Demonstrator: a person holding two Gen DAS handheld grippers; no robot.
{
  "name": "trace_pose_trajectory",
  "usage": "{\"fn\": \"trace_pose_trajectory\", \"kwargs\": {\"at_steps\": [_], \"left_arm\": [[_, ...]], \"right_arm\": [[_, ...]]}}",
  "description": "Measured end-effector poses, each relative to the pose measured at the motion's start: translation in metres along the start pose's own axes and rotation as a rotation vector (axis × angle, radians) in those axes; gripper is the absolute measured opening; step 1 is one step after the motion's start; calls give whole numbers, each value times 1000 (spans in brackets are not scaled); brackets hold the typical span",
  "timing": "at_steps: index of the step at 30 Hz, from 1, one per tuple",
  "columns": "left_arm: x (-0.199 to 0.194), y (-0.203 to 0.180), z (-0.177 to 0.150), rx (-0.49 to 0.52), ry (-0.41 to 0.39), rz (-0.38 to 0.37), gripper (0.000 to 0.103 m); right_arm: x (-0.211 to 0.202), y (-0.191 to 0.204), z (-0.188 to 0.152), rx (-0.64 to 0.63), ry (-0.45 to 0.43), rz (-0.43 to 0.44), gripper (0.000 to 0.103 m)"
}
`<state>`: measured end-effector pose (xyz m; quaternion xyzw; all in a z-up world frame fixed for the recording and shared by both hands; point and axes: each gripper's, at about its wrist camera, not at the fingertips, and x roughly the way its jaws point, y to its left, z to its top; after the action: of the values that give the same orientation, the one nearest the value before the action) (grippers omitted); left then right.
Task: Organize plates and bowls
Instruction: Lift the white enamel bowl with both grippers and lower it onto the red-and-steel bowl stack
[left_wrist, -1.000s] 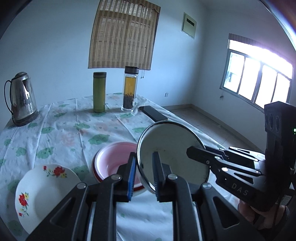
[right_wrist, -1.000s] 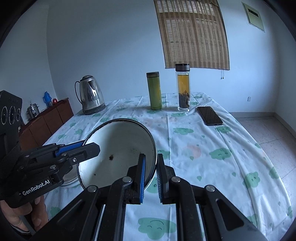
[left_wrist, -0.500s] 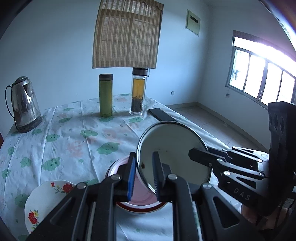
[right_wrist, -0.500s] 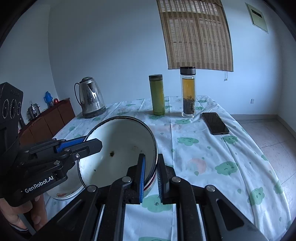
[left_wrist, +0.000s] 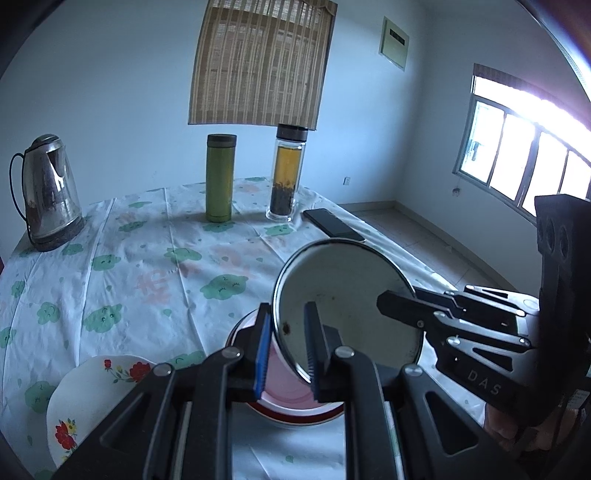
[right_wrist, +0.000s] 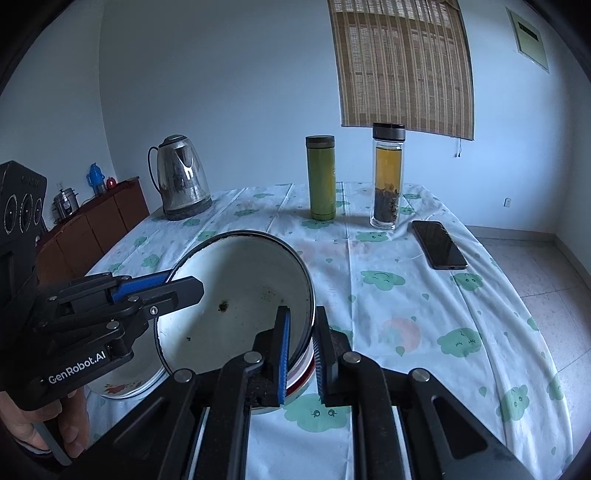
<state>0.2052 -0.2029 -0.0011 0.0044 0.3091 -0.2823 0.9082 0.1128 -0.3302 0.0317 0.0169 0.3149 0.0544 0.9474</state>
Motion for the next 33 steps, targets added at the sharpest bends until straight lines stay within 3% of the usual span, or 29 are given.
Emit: {"fn": "trace_pose_trajectory", "kwargs": {"at_steps": [13,33], "left_arm": [[5,12,0,-24,20,10,14],[29,18,-13,-54,136,-12,14]], "right_arm": [[15,9,5,-34,50,-13,13],[51,1,0,-64,191,-19,13]]}}
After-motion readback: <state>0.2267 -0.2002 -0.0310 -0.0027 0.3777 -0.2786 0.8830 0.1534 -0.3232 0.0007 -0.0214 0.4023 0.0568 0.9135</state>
